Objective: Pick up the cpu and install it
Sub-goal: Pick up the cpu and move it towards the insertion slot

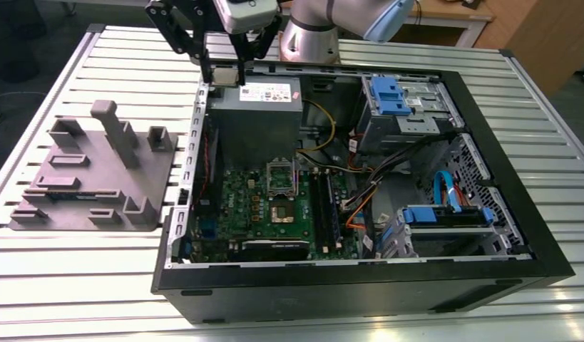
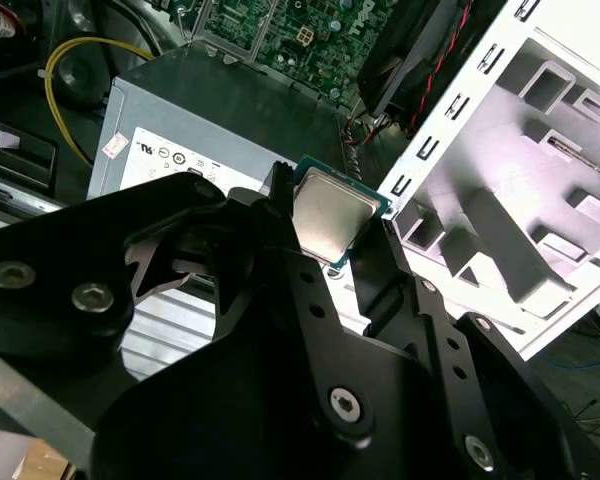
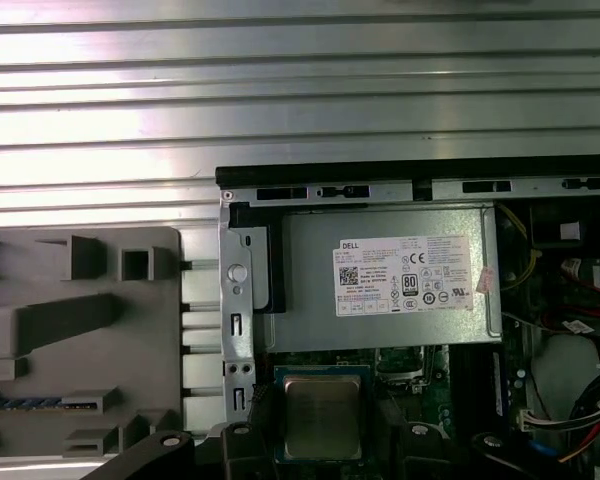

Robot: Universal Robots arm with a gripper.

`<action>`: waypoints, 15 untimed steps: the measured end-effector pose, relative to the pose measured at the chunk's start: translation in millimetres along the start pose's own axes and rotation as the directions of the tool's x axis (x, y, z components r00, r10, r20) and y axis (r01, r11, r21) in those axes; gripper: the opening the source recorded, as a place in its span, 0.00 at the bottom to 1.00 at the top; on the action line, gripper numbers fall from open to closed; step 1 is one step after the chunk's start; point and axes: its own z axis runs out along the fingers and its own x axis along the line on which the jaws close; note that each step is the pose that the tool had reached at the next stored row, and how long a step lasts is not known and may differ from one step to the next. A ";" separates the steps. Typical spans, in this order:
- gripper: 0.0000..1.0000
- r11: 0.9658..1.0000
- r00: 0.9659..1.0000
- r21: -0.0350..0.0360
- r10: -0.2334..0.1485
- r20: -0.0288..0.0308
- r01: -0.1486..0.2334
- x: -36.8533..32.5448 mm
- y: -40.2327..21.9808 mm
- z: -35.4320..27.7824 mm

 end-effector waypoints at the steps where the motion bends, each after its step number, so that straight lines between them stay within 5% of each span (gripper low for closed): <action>1: 0.47 1.000 1.000 0.000 0.000 0.000 0.000 0.0 0.0 0.0; 9: 0.47 1.000 1.000 0.000 0.000 0.000 0.000 -4.6 -4.9 0.6; 15: 0.47 1.000 1.000 0.000 0.000 0.000 0.000 -28.2 -5.6 4.2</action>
